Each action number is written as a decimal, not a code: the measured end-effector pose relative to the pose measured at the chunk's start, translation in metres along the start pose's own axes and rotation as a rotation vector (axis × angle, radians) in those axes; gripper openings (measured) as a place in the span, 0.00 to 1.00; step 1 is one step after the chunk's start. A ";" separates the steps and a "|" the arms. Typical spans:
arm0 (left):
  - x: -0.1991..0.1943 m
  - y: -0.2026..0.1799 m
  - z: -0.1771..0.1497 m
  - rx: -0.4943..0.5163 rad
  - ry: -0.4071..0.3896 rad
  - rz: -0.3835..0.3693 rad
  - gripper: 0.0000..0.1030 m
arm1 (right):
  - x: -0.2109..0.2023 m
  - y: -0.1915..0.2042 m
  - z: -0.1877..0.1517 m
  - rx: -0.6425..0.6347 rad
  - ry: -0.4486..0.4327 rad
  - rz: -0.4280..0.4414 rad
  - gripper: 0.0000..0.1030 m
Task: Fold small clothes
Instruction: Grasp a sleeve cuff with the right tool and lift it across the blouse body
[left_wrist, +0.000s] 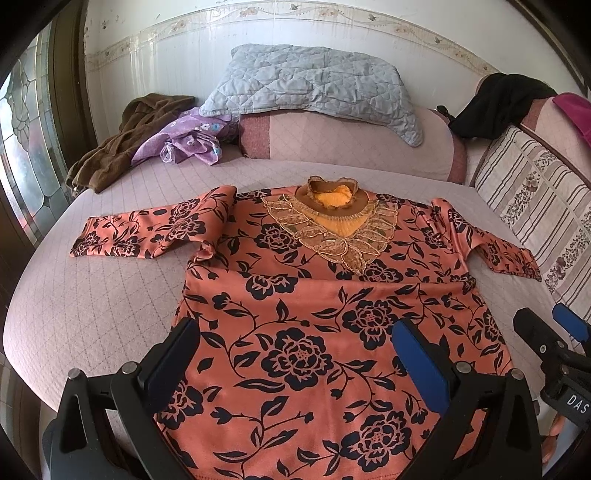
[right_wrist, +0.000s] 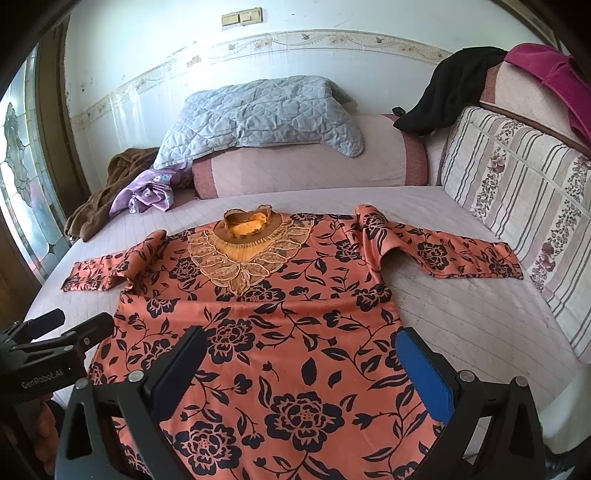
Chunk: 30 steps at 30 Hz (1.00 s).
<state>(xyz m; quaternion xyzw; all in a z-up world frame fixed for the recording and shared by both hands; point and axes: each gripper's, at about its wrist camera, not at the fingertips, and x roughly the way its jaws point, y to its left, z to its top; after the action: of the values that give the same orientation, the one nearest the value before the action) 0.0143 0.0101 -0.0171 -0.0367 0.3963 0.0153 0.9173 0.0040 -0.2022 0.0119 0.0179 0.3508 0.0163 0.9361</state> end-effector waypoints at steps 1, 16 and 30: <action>0.001 0.000 0.000 0.000 0.001 0.000 1.00 | 0.001 0.000 0.001 0.001 0.001 -0.001 1.00; 0.031 0.024 -0.003 -0.037 0.060 0.024 1.00 | 0.043 -0.162 0.008 0.488 0.021 0.098 1.00; 0.089 0.053 -0.025 -0.100 0.203 0.064 1.00 | 0.194 -0.418 0.013 1.172 0.070 -0.024 0.87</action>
<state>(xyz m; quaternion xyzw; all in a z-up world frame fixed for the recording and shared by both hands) 0.0544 0.0607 -0.1021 -0.0708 0.4870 0.0605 0.8684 0.1661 -0.6122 -0.1242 0.5281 0.3323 -0.1907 0.7579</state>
